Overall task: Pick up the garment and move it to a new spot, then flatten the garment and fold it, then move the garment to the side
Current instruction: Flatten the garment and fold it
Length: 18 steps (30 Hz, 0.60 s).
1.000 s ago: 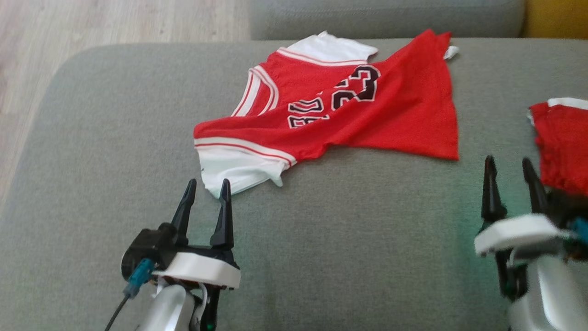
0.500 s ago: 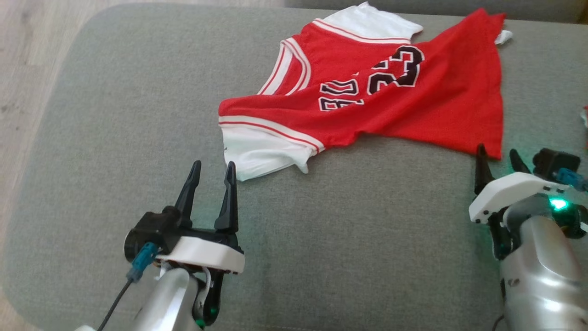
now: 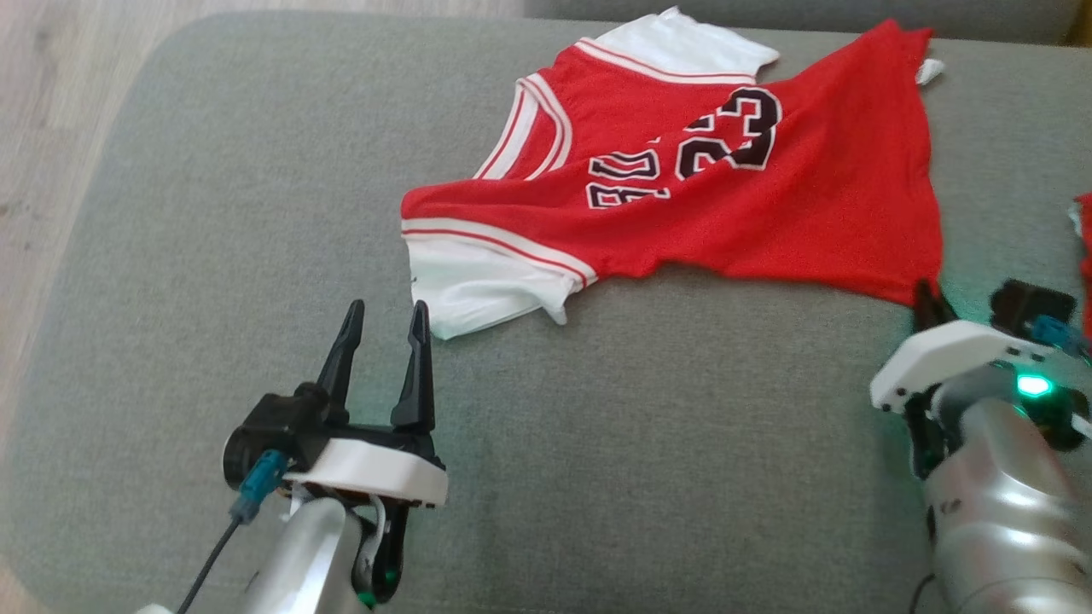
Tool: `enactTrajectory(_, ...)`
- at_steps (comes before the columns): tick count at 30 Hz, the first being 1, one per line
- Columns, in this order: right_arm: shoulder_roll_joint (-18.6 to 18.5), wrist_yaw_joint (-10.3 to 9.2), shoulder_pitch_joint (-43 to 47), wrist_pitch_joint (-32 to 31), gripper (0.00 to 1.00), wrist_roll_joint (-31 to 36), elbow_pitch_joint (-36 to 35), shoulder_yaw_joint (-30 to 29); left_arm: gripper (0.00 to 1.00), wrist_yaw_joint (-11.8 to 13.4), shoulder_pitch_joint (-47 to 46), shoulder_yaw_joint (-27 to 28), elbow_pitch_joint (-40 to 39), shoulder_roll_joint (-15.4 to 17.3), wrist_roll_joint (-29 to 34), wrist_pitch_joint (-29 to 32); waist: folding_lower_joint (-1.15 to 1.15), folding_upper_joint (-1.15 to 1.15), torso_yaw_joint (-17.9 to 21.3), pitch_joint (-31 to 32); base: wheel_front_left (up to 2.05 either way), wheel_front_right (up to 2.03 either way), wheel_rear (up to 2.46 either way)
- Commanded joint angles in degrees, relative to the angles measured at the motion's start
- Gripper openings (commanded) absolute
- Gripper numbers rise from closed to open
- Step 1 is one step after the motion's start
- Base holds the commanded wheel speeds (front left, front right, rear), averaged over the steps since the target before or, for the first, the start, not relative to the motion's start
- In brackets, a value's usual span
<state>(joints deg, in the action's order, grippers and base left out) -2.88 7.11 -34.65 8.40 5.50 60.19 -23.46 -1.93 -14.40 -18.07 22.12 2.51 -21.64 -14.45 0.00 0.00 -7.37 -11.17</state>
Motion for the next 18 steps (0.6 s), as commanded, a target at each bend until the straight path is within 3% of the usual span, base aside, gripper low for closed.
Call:
enactTrajectory(1, 0.0, 0.37, -0.2, 0.7, 0.00, 0.8, -0.8, 0.2, 1.00, 0.2, -1.8, 2.2, -1.4, 0.4, 0.5, -0.5, 0.00, 0.00, 0.6, 0.6, 0.00, 0.00, 0.00)
enactTrajectory(10, 0.0, 0.37, 4.2, 2.1, 0.02, 4.7, -5.5, -5.6, 1.00, 0.0, 0.2, 3.3, -0.8, 0.4, 0.7, -0.5, 0.00, 0.00, 3.7, 4.0, 0.00, 0.00, 0.00)
enactTrajectory(11, 0.0, 0.37, 4.4, 2.5, 0.84, 4.4, -5.8, -5.1, 1.00, 0.0, 0.4, 3.4, -0.7, 0.4, 0.7, -0.5, 0.00, 0.00, 4.0, 4.3, 0.00, 0.00, 0.00)
enactTrajectory(12, 0.0, 0.37, 4.5, 2.7, 1.00, 3.7, -5.8, -4.5, 1.00, 0.0, 0.5, 3.5, -0.6, 0.4, 0.7, -0.5, 0.00, 0.00, 4.3, 4.6, 0.00, 0.00, 0.00)
enactTrajectory(18, 0.0, 0.37, 5.6, 5.6, 1.00, -0.4, -10.0, 2.7, 1.00, -0.1, 1.2, 4.0, -0.1, 0.5, 0.7, -0.5, 0.00, 0.00, 5.9, 6.3, 0.00, 0.00, 0.00)
